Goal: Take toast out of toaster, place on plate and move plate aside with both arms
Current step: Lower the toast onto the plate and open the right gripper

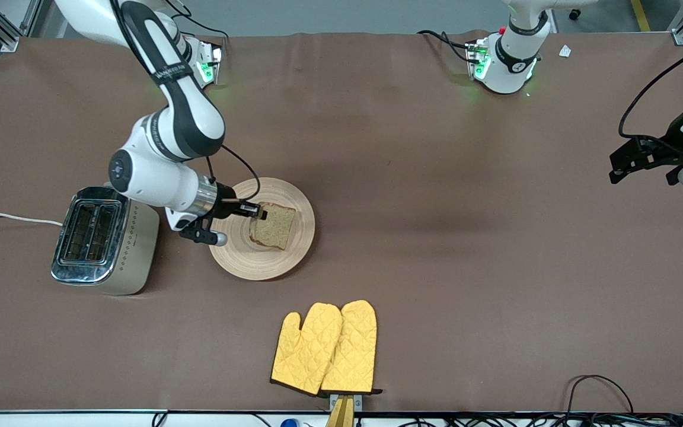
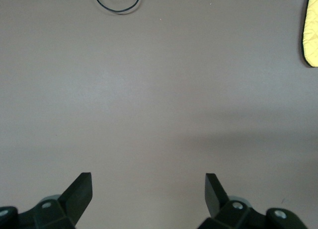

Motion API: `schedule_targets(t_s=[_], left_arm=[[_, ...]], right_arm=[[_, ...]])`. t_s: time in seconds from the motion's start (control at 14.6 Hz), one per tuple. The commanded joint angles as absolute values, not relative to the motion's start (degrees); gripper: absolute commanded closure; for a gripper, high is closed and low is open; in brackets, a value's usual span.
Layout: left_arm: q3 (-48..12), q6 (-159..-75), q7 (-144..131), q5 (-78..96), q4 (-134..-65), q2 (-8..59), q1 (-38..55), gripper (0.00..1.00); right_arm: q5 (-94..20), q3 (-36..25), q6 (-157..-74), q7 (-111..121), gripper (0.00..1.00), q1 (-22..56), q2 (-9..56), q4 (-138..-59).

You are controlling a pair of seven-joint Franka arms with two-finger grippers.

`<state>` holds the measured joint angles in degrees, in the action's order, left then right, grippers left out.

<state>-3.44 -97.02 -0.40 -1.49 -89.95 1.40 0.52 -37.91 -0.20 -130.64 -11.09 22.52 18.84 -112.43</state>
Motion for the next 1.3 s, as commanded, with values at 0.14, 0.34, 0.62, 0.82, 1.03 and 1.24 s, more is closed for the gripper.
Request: schedule_targets(t_s=[0.14, 0.34, 0.62, 0.82, 1.03, 1.24], left_arm=[[-3.52, -96.94, -0.71, -2.11, -88.68, 2.72, -0.09, 0.0], [-3.69, -96.77, -0.26, -2.37, -88.68, 2.72, 0.88, 0.0], [-3.69, -96.15, -0.53, -2.37, -89.03, 2.9, 2.37, 0.0], [-3.6, -94.31, -0.97, -2.46, -89.03, 3.43, 3.08, 0.0], [-3.6, -93.61, -1.05, -2.46, -88.95, 3.69, 2.81, 0.0], [-3.6, -93.25, -1.06, -2.46, -88.95, 3.78, 2.73, 0.0]], right_arm=[[-39.81, -0.62, -130.34, -1.16, 1.0, 18.56, 18.81, -115.39], [-39.81, -0.62, -130.25, 2.54, 0.99, 15.04, 18.9, -118.9], [-39.81, -0.7, -124.83, 5.62, 0.99, 11.0, 18.9, -120.94], [-39.73, -0.79, -119.81, 10.18, 0.96, 5.99, 18.9, -120.85], [-39.46, -0.88, -119.71, 10.81, 0.36, 5.1, 19.16, -120.41], [-39.46, -0.88, -120.06, 10.64, 0.0, 5.1, 19.69, -119.97]])
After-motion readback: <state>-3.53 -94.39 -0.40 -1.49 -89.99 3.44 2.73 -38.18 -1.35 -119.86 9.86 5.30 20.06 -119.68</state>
